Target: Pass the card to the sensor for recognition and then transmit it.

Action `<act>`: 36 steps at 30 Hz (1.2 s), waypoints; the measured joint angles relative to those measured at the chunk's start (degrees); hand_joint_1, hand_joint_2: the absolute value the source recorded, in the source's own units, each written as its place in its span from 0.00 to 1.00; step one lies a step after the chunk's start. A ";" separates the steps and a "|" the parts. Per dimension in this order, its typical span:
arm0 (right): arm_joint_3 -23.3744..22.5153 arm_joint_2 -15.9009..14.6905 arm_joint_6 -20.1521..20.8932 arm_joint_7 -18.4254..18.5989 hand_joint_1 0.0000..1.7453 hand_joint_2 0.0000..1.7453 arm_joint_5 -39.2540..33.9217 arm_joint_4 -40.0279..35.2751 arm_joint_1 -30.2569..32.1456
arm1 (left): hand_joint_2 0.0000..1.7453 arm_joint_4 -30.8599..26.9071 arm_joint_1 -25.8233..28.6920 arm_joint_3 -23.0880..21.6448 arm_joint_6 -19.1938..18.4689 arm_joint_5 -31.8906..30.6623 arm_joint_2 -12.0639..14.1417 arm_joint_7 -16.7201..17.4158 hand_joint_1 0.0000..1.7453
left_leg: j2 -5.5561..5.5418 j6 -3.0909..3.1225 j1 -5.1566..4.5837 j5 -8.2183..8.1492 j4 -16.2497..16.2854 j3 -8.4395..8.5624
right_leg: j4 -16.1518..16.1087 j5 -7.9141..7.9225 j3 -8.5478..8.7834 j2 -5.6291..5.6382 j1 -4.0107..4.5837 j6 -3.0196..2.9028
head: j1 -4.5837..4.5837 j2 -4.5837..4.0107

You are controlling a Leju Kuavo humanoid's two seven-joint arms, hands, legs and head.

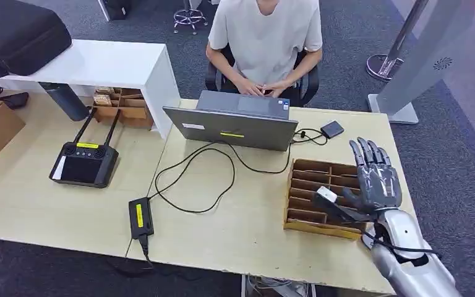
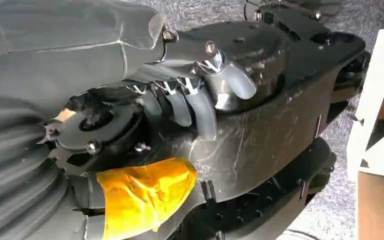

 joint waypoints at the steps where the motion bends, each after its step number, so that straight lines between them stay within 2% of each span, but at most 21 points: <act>1: 0.00 0.07 0.04 0.00 0.00 1.00 0.00 0.17 0.01 | 1.00 0.26 -0.10 0.00 -0.17 0.00 -0.02 0.07 0.00 | 0.01 0.00 0.00 0.00 0.00 0.00 | 0.00 0.00 0.00 0.00 0.00 0.00 | -0.02 0.02; 6: 0.00 0.15 1.66 0.00 0.00 1.00 -0.02 0.72 0.00 | 1.00 1.35 -0.44 0.00 -0.70 0.00 -0.46 0.48 0.00 | 0.00 0.00 -0.01 0.00 0.00 0.01 | 0.01 0.00 0.00 0.00 -0.01 0.00 | 0.00 0.00; 9: 0.04 0.15 5.95 0.22 0.00 1.00 -0.68 0.57 -0.93 | 1.00 1.77 -0.45 0.00 -0.87 0.00 -0.68 0.57 0.00 | 0.06 0.00 -0.02 0.00 0.00 0.07 | 0.02 0.01 0.01 0.11 -0.01 0.00 | -0.02 0.02; 10: 0.18 0.15 8.51 0.44 0.00 1.00 -0.87 0.41 -1.85 | 1.00 1.97 -0.52 0.00 -0.90 0.00 -0.79 0.66 0.00 | 0.10 0.00 -0.03 -0.01 0.00 0.15 | 0.01 0.01 0.04 0.16 -0.02 0.00 | -0.02 0.02; 14: 0.66 0.09 10.97 1.05 0.00 1.00 -1.03 0.06 -2.70 | 1.00 2.25 -0.52 0.00 -0.90 0.02 -1.01 0.90 0.00 | 0.01 0.01 -0.04 0.00 0.00 0.15 | 0.02 0.00 0.10 0.03 -0.04 0.00 | -0.04 0.00; 18: 1.68 -1.23 14.08 1.29 0.00 1.00 -1.22 -1.14 -3.86 | 1.00 2.27 -0.36 0.02 0.26 0.02 -1.18 0.92 0.00 | 0.01 0.02 -0.06 0.00 0.00 0.14 | 0.03 0.01 0.10 0.03 -0.08 0.01 | -0.02 0.00; 28: 4.94 -3.28 16.46 2.08 0.00 1.00 -1.90 -4.11 -7.85 | 1.00 2.08 -0.22 0.26 1.53 0.02 -1.40 0.88 0.00 | 0.01 0.03 -0.09 -0.01 0.00 0.14 | 0.02 0.01 0.08 0.04 -0.11 0.01 | -0.04 0.02; 29: 5.13 -3.39 16.30 2.05 0.97 1.00 -2.03 -4.26 -7.98 | 1.00 2.03 -0.17 0.26 1.62 0.02 -1.40 0.83 0.00 | 0.01 0.03 -0.09 -0.01 0.00 0.15 | 0.02 0.01 0.08 0.04 -0.11 0.01 | -0.02 0.00; 30: 5.31 -3.48 16.11 2.01 1.00 1.00 -2.14 -4.33 -8.02 | 1.00 2.01 -0.11 0.28 1.64 0.02 -1.40 0.81 0.00 | 0.01 0.03 -0.09 -0.01 0.00 0.14 | 0.02 0.01 0.08 0.03 -0.11 0.01 | -0.04 0.00; 36: 6.43 -3.87 15.30 1.44 1.00 1.00 -3.19 -4.64 -8.47 | 1.00 1.86 0.06 0.41 1.79 0.02 -1.42 0.48 0.00 | 0.04 0.03 -0.09 -0.01 0.00 0.13 | 0.03 0.01 0.08 0.07 -0.11 0.01 | -0.02 0.00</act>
